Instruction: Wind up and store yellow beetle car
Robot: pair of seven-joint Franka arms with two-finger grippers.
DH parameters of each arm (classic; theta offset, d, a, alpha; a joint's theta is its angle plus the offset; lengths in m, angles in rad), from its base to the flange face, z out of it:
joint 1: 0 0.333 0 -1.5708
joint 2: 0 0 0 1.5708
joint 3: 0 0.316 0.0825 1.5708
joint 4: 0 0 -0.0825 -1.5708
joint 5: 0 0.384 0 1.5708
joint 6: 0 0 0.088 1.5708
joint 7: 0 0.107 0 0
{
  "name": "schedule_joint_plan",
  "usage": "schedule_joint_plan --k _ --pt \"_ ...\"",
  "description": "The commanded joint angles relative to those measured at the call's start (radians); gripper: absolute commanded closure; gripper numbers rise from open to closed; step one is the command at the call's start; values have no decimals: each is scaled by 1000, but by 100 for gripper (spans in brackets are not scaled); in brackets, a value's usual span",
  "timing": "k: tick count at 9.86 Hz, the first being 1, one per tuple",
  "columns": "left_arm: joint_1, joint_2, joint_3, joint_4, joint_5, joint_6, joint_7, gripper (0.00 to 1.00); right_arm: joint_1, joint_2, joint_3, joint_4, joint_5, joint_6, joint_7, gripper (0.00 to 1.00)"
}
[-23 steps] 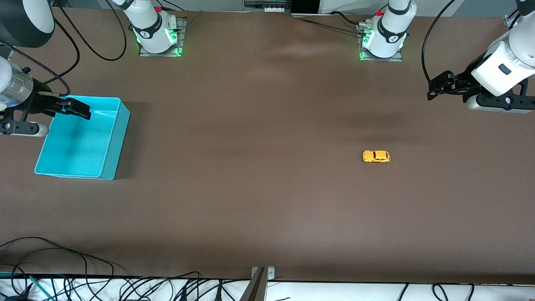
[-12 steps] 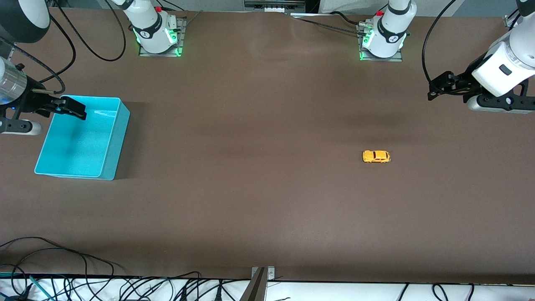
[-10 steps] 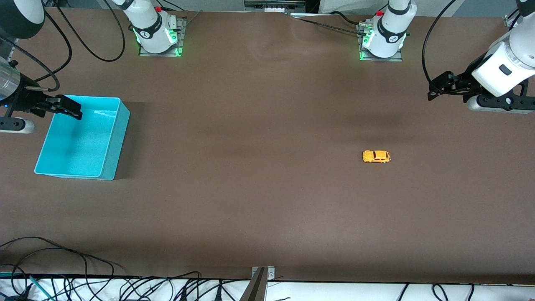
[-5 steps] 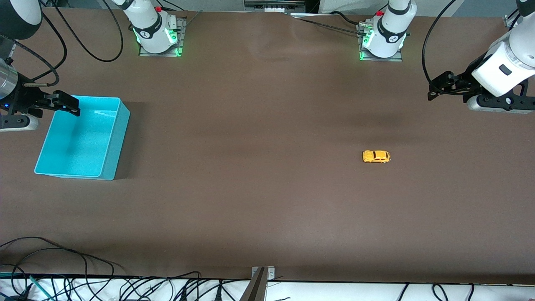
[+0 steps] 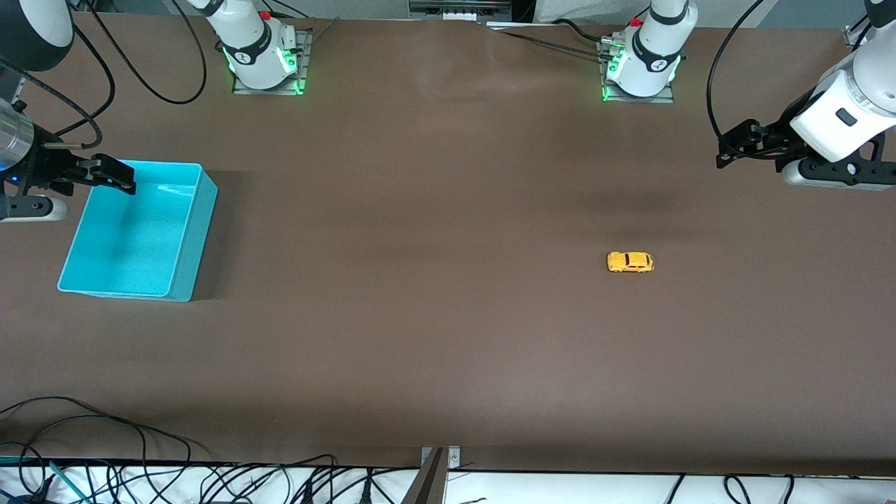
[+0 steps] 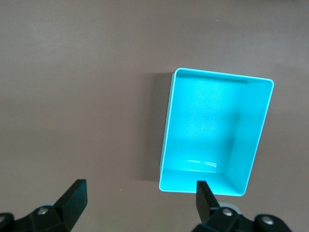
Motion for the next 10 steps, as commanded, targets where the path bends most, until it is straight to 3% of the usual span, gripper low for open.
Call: schedule_joint_plan --k 1,10 --pt "-1 12 -2 32 11 -25 1 0 -3 -3 7 0 -14 -11 8 0" --pt "-10 12 -4 32 11 -39 -2 0 0 0 10 3 -15 -10 18 0"
